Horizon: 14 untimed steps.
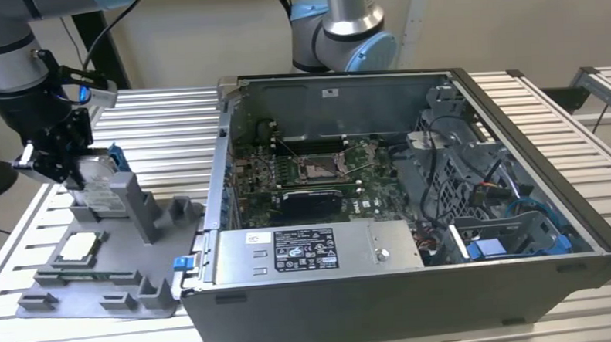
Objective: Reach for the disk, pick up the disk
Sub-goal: 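Pick up the disk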
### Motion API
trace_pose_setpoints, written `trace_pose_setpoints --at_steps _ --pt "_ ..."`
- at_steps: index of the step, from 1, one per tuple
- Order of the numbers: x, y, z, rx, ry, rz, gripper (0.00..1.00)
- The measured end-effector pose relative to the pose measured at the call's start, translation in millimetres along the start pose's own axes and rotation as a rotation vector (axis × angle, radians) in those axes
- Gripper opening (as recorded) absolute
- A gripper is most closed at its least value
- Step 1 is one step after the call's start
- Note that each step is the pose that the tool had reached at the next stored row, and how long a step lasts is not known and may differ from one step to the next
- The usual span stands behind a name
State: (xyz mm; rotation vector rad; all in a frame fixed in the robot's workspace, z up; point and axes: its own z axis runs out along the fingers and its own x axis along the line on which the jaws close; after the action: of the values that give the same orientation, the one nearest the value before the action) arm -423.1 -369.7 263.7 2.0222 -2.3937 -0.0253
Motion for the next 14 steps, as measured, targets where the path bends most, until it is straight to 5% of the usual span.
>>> trace_pose_setpoints --at_steps 10,14 --pt "-0.1 -0.3 -0.6 0.0001 -0.0001 0.0 0.0" --pt "-0.1 -0.2 -7.2 0.0 -0.0001 0.0 0.0"
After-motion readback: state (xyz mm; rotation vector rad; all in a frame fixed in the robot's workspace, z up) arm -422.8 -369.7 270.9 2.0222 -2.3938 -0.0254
